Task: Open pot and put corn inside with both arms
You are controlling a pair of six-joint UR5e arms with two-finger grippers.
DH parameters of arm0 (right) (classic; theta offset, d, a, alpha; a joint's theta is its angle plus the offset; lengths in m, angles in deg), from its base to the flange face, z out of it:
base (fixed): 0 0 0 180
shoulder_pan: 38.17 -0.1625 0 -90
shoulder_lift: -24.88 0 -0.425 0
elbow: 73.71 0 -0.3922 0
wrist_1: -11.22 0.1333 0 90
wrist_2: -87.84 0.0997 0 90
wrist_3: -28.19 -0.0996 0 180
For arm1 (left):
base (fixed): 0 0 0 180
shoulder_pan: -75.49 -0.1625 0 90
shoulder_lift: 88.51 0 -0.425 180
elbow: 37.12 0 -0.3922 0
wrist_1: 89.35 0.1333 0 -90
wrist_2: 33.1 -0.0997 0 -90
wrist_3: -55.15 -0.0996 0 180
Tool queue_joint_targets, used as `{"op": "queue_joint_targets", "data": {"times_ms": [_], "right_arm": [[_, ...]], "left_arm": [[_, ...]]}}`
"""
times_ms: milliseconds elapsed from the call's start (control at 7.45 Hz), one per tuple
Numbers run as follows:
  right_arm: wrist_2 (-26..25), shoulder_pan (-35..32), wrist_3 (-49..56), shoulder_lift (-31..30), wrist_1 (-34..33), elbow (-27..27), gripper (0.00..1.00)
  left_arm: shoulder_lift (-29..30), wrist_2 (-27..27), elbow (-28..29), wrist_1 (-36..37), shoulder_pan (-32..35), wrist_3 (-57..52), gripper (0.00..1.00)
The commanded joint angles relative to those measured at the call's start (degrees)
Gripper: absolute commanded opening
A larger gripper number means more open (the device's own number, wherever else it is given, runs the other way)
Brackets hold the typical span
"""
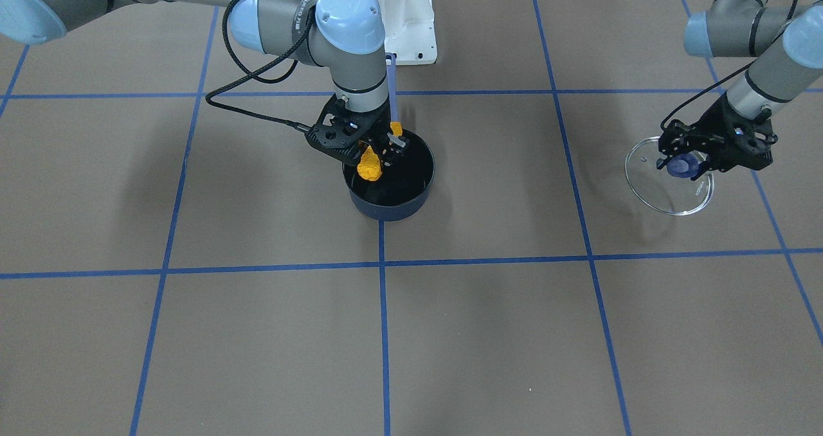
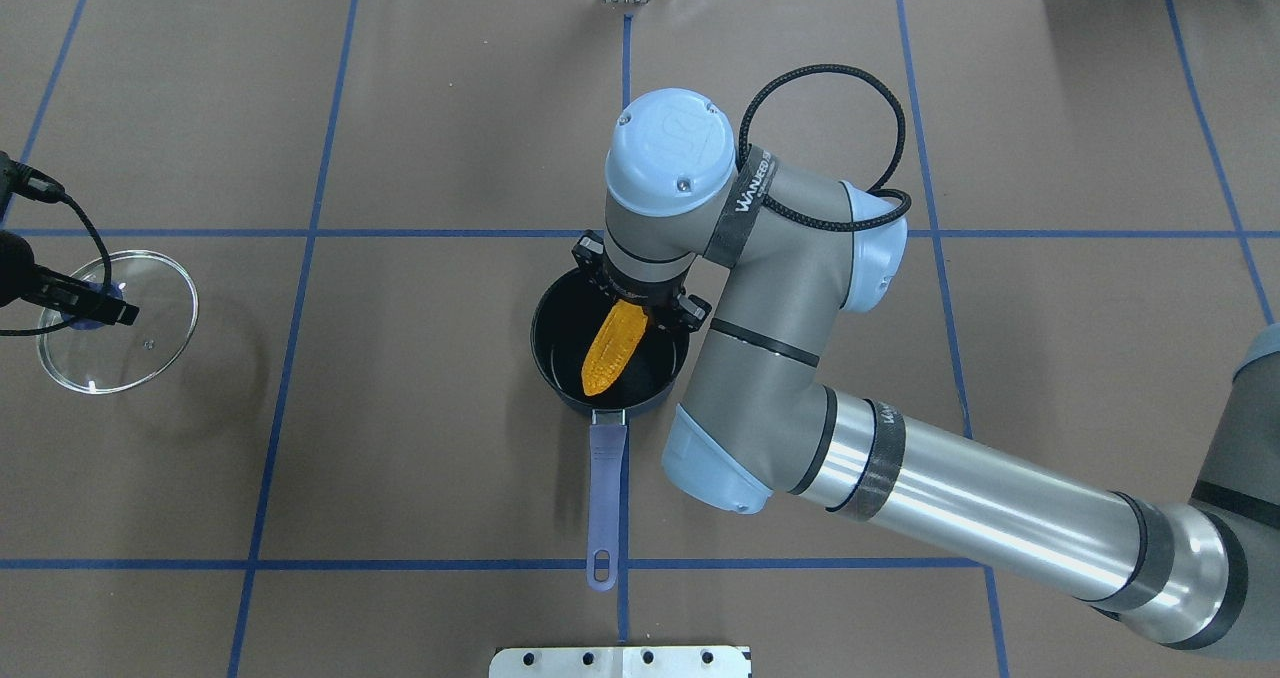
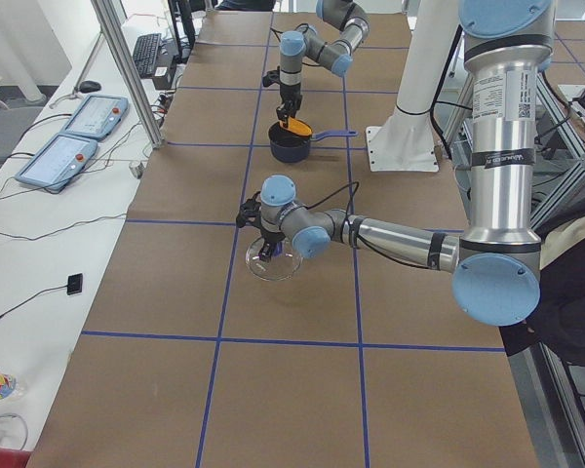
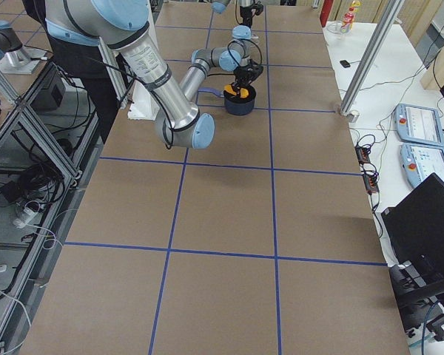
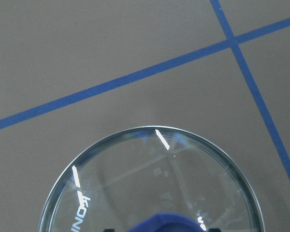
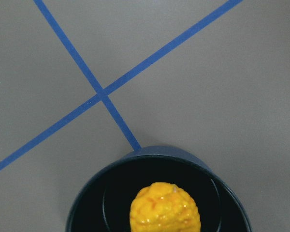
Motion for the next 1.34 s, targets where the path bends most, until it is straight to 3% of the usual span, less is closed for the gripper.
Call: {"op": "queue_joint_targets", "data": {"times_ms": [0,403,1208], "right_arm": [[-0.83,0.69,-0.05,-0.04,2.41,-1.71,0.22],[-0.92,0.69,0.39,0.05,3.49,-2.60,0.27],[-0.92,-1.42,1.88,1.19,3.58,-5.15,0.28]], "left_arm": [[0.20,-0.11,0.09,0.00,-0.11,0.63,0.36],[0.29,-0.11,0.18,0.00,-0.11,0.72,0.37],[0.29,-0.19,0.10,0.00,-0.11,0.72,0.37]]}}
